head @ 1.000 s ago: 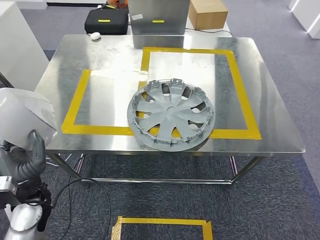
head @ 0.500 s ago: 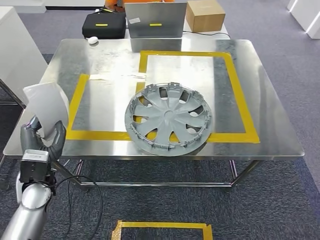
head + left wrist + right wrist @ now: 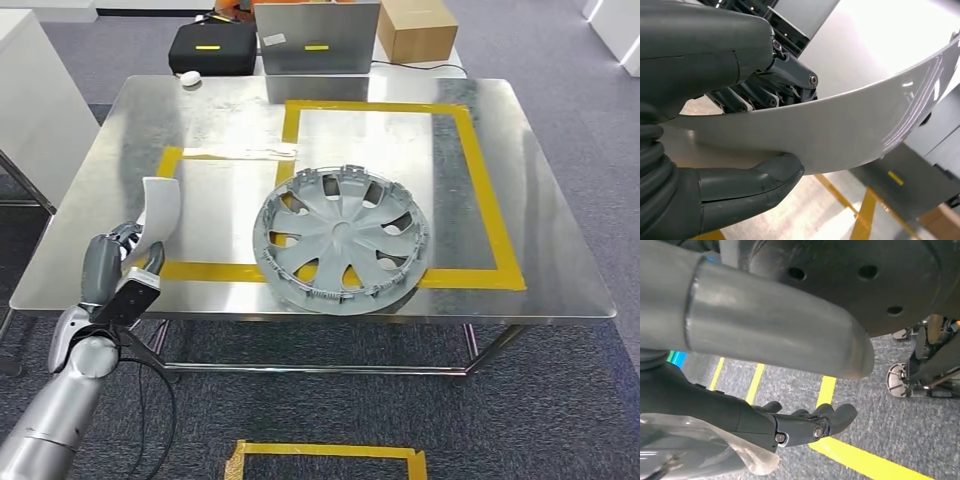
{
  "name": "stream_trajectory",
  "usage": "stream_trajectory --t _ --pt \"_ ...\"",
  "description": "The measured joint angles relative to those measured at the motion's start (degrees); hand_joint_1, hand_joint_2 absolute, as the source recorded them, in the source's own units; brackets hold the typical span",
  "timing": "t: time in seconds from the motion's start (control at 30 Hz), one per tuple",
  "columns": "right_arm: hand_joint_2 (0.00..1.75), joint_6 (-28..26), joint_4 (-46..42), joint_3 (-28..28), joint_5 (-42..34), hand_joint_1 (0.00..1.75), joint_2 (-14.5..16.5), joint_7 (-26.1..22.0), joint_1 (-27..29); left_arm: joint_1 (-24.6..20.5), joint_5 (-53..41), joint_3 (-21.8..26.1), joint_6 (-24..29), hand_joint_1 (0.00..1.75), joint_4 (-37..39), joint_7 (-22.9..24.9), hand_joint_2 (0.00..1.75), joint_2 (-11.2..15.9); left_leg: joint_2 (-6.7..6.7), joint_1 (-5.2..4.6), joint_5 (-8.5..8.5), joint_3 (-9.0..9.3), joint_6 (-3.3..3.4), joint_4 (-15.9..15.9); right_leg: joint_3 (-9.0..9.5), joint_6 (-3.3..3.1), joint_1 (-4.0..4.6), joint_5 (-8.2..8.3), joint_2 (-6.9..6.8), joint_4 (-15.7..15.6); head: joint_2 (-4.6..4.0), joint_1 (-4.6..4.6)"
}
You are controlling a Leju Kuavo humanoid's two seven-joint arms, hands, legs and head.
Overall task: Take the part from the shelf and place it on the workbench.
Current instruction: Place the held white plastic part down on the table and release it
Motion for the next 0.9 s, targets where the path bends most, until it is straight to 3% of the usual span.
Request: stream_trajectory --t 0.1,0.13,0.2,0.27,0.3,0.33,0.4,0.43,0.47,0.6,0.67,0.73,0.77,0.8,0.83,0.9 --pt "0.0 0.2 0.0 0.0 0.3 0.0 -0.3 -0.4 0.0 -2.3 -3.2 -1.0 0.5 1.75 3.8 0.2 1.75 0.5 0.01 0.18 -0.92 -0.28 -0.88 1.0 0.22 -1.12 -0.13 0.3 -0.01 -0.4 0.0 -0.1" --pt "0.0 0.3 0.0 0.0 0.4 0.0 -0.4 -0.6 -0.1 -3.2 -4.5 -1.4 0.7 1.75 5.1 0.3 1.75 0.6 0.01 0.22 -2.18 -1.13 -1.13 3.0 0.34 -1.48 -0.24 0.39 -0.05 -0.6 0.0 -0.16" --pt "0.0 0.6 0.0 0.0 0.5 0.0 -0.5 -0.9 -0.2 -4.9 -7.3 -2.6 0.8 1.75 8.1 0.7 1.75 0.9 0.01 0.26 -5.69 -4.39 -1.43 10.3 0.43 -1.93 -0.26 0.37 -0.07 -0.6 0.0 -0.28" --pt "0.0 1.0 0.0 0.0 0.6 0.0 -0.6 -1.1 -0.2 -6.3 -9.9 -4.2 0.2 1.75 11.0 1.0 1.75 1.0 0.01 0.26 -7.26 -7.12 -1.49 16.0 0.49 -2.02 -0.21 0.33 -0.01 -0.6 0.0 -0.28" --pt "0.0 1.1 0.0 0.0 0.6 0.0 -0.7 -1.2 -0.2 -7.0 -11.1 -5.1 -0.2 1.75 12.2 1.2 1.75 1.0 0.01 0.25 -6.43 -7.2 -1.42 15.9 0.54 -2.02 -0.2 0.31 0.02 -0.6 0.0 -0.28" --pt "0.0 1.2 0.0 0.0 0.7 0.0 -0.7 -1.2 -0.2 -7.8 -12.2 -6.0 -0.8 1.75 13.4 1.4 1.75 1.0 0.01 0.25 -4.57 -6.19 -1.28 13.5 0.63 -1.97 -0.2 0.28 0.05 -0.6 0.0 -0.28" --pt "0.0 1.4 0.0 0.0 0.8 0.0 -0.8 -1.4 -0.2 -9.6 -13.7 -7.9 -2.3 1.75 15.5 1.6 1.75 0.9 0.02 0.17 -0.6 -2.68 -0.88 5.5 0.71 -1.71 -0.08 0.12 0.12 -0.5 0.0 -0.28" --pt "0.0 1.5 0.0 0.0 0.8 0.0 -0.9 -1.4 -0.3 -10.5 -14.1 -8.7 -3.0 1.75 16.4 1.7 1.75 0.8 0.02 0.09 0.41 -1.29 -0.7 2.3 0.62 -1.48 0.01 0.06 0.17 -0.4 0.0 -0.26" --pt "0.0 1.6 0.0 0.0 0.9 0.0 -1.0 -1.4 -0.3 -11.2 -14.4 -9.4 -3.7 1.75 17.3 1.7 1.75 0.8 0.01 -0.01 0.69 -0.55 -0.56 0.5 0.5 -1.22 0.09 0.06 0.21 -0.3 0.0 -0.22" --pt "0.0 1.9 0.1 0.0 0.9 0.0 -1.6 -1.2 -0.1 -13.2 -15.0 -11.6 -5.7 1.75 19.9 1.3 1.75 0.5 0.03 0.22 0.69 -0.16 0.33 -0.6 -0.01 -0.03 0.1 -0.51 0.24 0.2 0.0 -0.12" --pt "0.0 2.0 0.1 0.0 1.0 0.0 -2.0 -1.1 -0.1 -14.1 -15.2 -12.4 -6.0 1.75 20.9 0.8 1.75 0.3 0.1 0.5 0.92 0.06 0.88 -0.9 -2.32 0.56 -0.02 -3.18 0.17 4.8 0.0 0.22" --pt "0.0 2.0 0.1 0.0 1.0 0.0 -2.1 -1.0 0.0 -14.5 -15.4 -13.2 -6.2 1.75 21.8 0.6 1.75 0.1 0.11 0.5 0.92 0.04 1.07 -0.9 -6.21 1.02 -0.22 -6.31 0.12 12.6 0.0 0.47" --pt "0.0 2.0 0.1 0.0 1.0 0.0 -2.2 -0.9 0.0 -14.5 -15.4 -13.6 -6.3 1.75 22.3 0.5 1.75 0.0 0.12 0.49 0.9 0.07 1.09 -0.9 -7.63 1.19 -0.31 -6.8 0.1 15.2 0.0 0.49" --pt "0.0 2.0 0.1 0.0 1.0 0.0 -2.2 -0.9 0.1 -14.6 -15.5 -14.0 -6.3 1.75 22.7 0.5 1.75 -0.2 0.11 0.5 0.86 0.1 1.09 -0.9 -8.09 1.31 -0.38 -6.2 0.08 15.6 0.0 0.49" --pt "0.0 2.0 0.1 0.0 1.0 0.0 -2.3 -0.9 0.2 -14.7 -15.5 -14.3 -6.3 1.75 23.0 0.5 1.75 -0.4 0.08 0.52 0.81 0.15 1.04 -0.9 -7.36 1.36 -0.46 -4.59 0.03 13.7 0.0 0.49" --pt "0.0 2.0 0.1 0.0 1.0 0.0 -2.4 -0.9 0.2 -15.1 -15.6 -14.8 -6.2 0.87 23.6 0.5 1.75 -0.7 0.0 0.52 0.6 0.23 0.74 -0.8 -3.73 1.37 -0.6 -0.7 -0.09 5.8 0.0 0.52"
